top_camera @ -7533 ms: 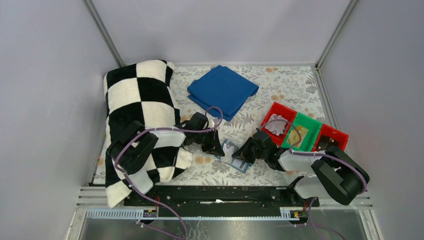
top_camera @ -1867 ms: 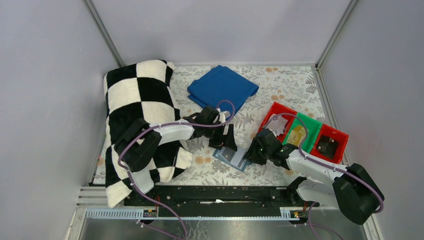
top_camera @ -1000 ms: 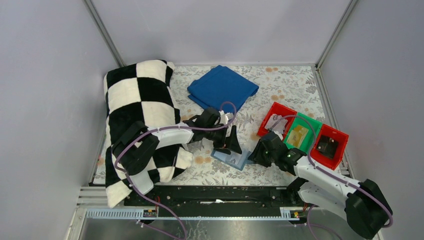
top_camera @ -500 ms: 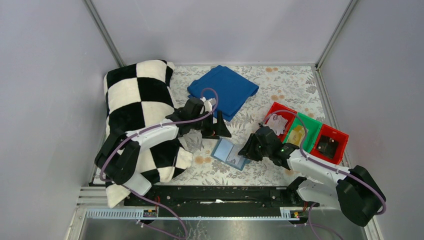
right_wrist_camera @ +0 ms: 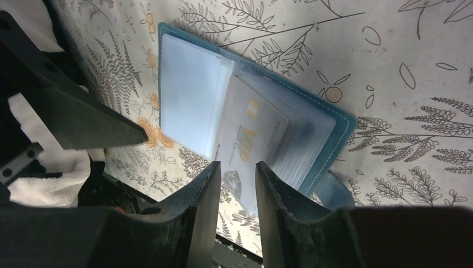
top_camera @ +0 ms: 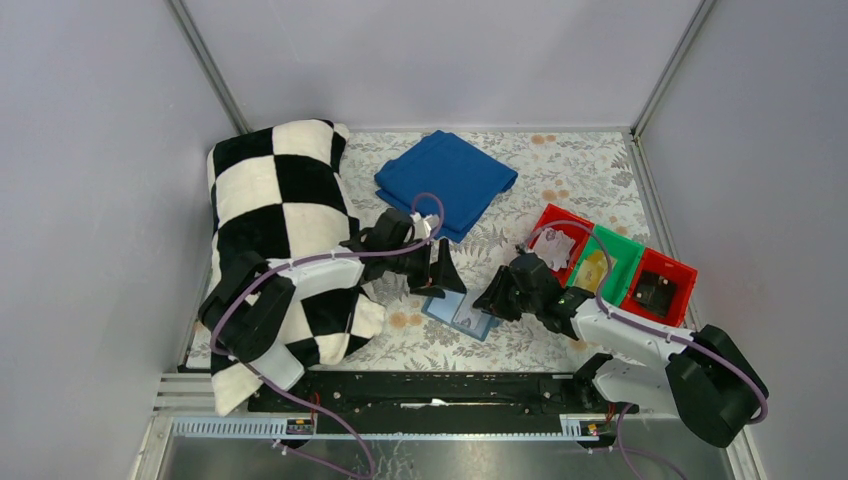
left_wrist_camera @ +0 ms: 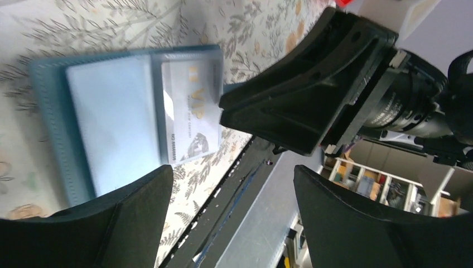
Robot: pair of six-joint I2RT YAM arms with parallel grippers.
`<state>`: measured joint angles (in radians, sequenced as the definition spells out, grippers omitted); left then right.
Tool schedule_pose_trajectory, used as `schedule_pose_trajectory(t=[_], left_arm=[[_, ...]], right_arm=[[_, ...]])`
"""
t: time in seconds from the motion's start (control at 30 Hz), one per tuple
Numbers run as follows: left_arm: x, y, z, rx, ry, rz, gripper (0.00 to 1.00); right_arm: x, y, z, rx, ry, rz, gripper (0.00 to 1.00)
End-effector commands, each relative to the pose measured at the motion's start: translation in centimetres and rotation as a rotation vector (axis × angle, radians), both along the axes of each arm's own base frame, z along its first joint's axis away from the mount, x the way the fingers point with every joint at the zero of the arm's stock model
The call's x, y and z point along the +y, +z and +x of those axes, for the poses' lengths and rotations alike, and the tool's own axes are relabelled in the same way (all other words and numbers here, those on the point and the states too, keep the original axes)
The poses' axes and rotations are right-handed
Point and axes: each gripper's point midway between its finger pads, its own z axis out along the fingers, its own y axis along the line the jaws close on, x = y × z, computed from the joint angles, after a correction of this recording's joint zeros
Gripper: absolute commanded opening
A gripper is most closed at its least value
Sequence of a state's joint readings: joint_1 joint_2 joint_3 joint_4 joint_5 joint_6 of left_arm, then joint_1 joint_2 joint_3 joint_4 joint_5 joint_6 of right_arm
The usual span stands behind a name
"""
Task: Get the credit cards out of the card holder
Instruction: Remove the credit card from the card holder.
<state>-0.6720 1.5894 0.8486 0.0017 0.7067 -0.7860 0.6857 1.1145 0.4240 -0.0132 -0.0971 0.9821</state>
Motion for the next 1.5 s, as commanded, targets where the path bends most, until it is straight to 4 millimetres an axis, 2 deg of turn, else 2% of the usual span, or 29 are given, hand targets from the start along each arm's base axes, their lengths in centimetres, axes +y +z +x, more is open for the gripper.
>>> schedule_pose_trajectory(t=[0.0, 0.13, 0.3, 0.53, 1.0, 1.23, 1.33, 1.47], left_arm=[[-1.8, 0.8, -1.2, 0.012, -0.057, -0.105, 0.82], [-2.0, -0.5, -1.6, 0.036, -0.062, -0.093, 0.81], [-2.2, -1.4, -1.8, 0.053, -0.080, -0.080, 0.81], [-2.6, -1.3, -1.5, 0.036, -0.077, -0.067, 0.80], [-2.2, -3.4, -0.5, 0.009, -0.049, 0.021, 0.79], [-1.6, -3.5, -0.3, -0.021, -0.033, 0.055, 0.79], [-1.5, -3.3, 0.0, -0.042, -0.030, 0.062, 0.79], [-1.3, -4.1, 0.3, -0.044, -0.020, 0.092, 0.79]], right_arm=[[0.3, -1.0, 0.2, 0.003, -0.016, 0.009, 0.36], [0.1, -1.9, -0.2, 0.028, -0.020, 0.001, 0.35], [-0.4, -1.8, -0.2, 0.021, -0.039, -0.006, 0.35], [-1.2, -1.7, -0.7, 0.016, -0.081, 0.007, 0.35], [-0.5, -2.4, -0.5, 0.031, -0.053, 0.001, 0.35], [-1.3, -0.7, -0.1, -0.018, -0.078, -0.001, 0.35], [-1.0, 0.2, 0.3, -0.043, -0.082, 0.014, 0.35], [-0.2, 1.1, 0.9, -0.060, -0.073, 0.038, 0.35]])
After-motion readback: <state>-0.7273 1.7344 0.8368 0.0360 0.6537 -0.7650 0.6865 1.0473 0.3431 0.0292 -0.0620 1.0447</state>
